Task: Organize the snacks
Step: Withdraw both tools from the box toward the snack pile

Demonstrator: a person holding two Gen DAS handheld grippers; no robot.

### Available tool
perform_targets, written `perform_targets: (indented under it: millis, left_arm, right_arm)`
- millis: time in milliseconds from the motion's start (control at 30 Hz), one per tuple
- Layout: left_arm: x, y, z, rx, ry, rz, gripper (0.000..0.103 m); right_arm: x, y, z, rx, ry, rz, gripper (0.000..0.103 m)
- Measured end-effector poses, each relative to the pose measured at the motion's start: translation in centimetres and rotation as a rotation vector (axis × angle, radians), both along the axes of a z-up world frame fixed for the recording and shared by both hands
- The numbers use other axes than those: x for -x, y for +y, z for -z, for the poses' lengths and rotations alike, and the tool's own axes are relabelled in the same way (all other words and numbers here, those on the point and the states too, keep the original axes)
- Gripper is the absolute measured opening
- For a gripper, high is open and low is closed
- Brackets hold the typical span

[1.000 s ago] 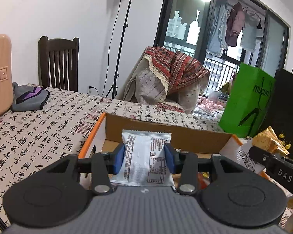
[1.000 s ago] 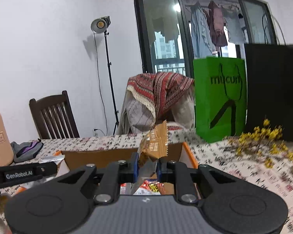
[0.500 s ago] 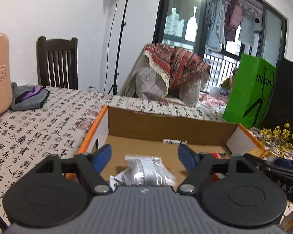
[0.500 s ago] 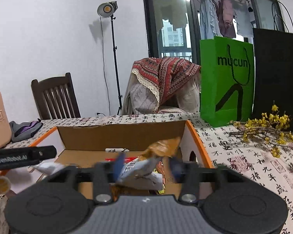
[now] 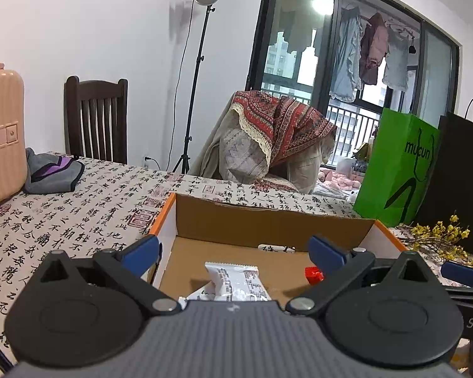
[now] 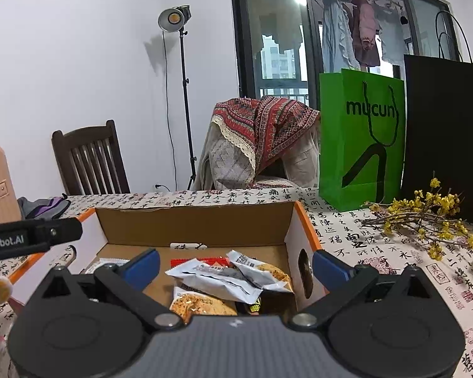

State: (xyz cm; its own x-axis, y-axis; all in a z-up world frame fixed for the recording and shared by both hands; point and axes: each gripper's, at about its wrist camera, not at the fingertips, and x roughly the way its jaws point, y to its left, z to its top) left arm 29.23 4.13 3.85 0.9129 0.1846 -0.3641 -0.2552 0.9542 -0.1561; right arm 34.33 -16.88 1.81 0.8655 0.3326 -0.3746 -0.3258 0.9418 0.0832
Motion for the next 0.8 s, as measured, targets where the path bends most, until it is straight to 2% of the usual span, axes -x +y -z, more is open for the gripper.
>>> perform_targets:
  millis: [500,800]
  left_arm:
    - [4.6,-1.4,-4.9,0.011,-0.060,0.038,0.103]
    - [7.6,-1.8,-4.8,-0.008,-0.015,0.068,0.103]
  right_arm:
    - [4.2,-1.6,-4.9,0.029,-0.046,0.008,0.103]
    - [7.9,-4.7,-4.7,0.086,-0.024,0.028,0.103]
